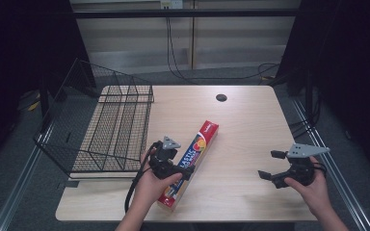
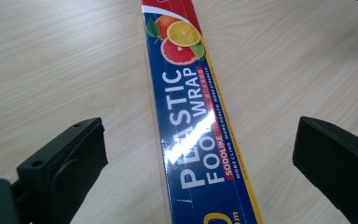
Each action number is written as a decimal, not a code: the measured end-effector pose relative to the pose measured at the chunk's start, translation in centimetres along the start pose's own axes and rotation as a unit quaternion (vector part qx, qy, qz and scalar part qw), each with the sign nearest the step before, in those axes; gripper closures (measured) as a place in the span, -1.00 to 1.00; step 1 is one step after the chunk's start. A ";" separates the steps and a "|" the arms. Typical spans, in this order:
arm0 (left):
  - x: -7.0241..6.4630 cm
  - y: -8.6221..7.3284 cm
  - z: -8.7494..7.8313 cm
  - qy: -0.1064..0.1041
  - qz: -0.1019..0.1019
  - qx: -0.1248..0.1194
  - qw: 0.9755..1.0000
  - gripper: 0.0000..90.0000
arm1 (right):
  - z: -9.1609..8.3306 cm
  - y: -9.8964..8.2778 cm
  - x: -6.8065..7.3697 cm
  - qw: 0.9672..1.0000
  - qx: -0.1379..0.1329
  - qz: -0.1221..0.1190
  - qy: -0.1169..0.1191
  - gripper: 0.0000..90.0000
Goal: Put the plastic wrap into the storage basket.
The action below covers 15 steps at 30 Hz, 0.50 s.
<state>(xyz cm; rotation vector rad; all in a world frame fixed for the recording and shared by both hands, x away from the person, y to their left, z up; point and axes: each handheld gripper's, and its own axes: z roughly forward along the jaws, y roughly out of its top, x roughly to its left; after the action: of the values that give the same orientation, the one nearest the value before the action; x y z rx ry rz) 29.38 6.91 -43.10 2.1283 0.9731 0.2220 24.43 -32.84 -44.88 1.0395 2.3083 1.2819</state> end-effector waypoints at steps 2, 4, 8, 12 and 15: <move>0.1 0.0 0.0 -0.001 0.003 0.000 1.000 -0.95 | 0.1 0.0 0.2 1.000 0.005 -0.013 -0.009 -0.89; 0.2 0.0 0.0 -0.004 0.006 0.005 1.000 -0.96 | 0.2 0.0 0.2 1.000 0.007 -0.013 -0.006 -0.89; 0.2 0.2 0.3 -0.012 0.007 0.007 1.000 -0.98 | 0.3 -0.2 0.2 1.000 0.004 -0.010 -0.006 -0.90; -0.1 0.4 0.8 -0.008 0.002 0.007 1.000 -1.00 | 0.1 -0.3 0.1 1.000 -0.001 -0.008 -0.004 -0.91; -0.1 0.6 1.0 -0.007 0.002 0.010 1.000 -1.00 | 0.2 -0.3 0.2 1.000 0.000 -0.013 -0.004 -0.91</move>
<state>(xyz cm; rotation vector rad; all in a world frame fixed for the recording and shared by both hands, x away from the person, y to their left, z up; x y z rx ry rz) 30.03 6.01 -43.36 2.1474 0.9667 0.1985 24.27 -32.71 -45.20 1.0094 2.3074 1.2655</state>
